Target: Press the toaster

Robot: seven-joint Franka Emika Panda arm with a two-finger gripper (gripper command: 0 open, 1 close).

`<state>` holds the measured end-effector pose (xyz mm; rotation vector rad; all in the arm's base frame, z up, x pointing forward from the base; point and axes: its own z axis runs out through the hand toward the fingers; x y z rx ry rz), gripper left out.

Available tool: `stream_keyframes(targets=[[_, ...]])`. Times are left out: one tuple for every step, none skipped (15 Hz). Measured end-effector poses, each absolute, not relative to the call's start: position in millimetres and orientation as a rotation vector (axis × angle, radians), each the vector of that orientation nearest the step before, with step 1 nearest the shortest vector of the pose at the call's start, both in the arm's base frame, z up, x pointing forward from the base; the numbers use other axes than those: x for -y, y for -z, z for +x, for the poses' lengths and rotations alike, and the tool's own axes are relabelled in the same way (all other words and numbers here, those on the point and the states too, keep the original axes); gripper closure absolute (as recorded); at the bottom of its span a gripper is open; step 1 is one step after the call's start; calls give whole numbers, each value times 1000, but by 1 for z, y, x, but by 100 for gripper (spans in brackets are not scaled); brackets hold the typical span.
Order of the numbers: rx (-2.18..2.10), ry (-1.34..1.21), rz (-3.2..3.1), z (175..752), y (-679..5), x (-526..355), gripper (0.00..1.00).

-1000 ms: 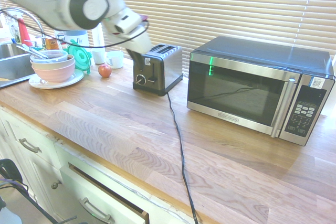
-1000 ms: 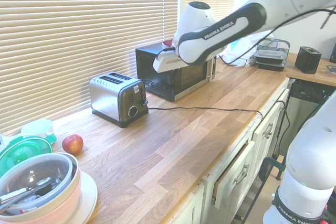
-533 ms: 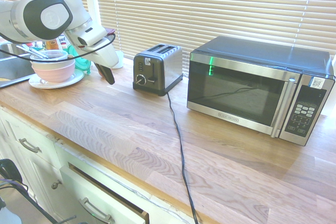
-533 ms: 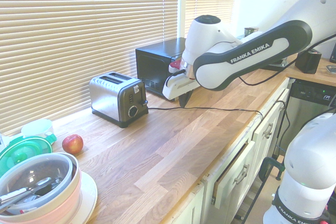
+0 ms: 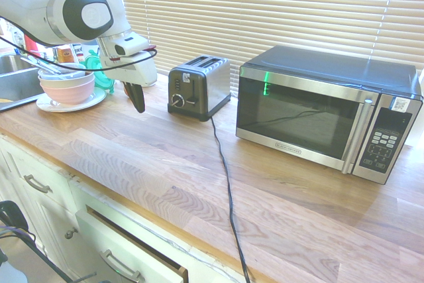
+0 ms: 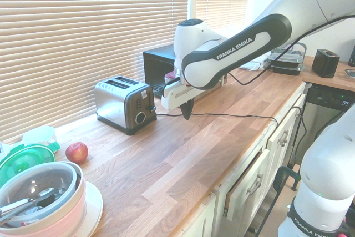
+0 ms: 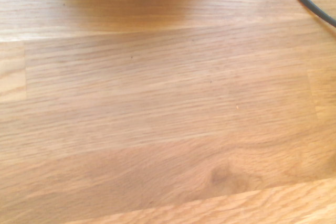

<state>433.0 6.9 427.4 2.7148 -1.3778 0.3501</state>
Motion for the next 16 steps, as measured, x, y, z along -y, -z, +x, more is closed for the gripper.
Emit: stream_keyframes(targets=[[1380,-349,2714,433,-427,-5,0],[1381,-351,2713,433,-428,-4,0],[1379,-354,2712,433,-428,-4,0],[1376,-355,2712,433,-428,-4,0],[1373,-356,2713,433,-428,-5,0],[1371,-356,2714,433,-428,-5,0],[1370,-355,2715,433,-428,-6,0],[1369,-355,2715,433,-428,-6,0],[1369,-353,2715,433,-427,-6,0],[1370,-351,2714,434,-427,-6,0],[1369,-347,2714,434,-425,-5,0],[1369,-341,2714,434,-424,-5,0],[1368,-336,2713,435,-422,-5,0],[1367,-333,2713,435,-421,-5,0],[1366,-331,2714,435,-420,-6,0],[1365,-331,2715,436,-420,-6,0]])
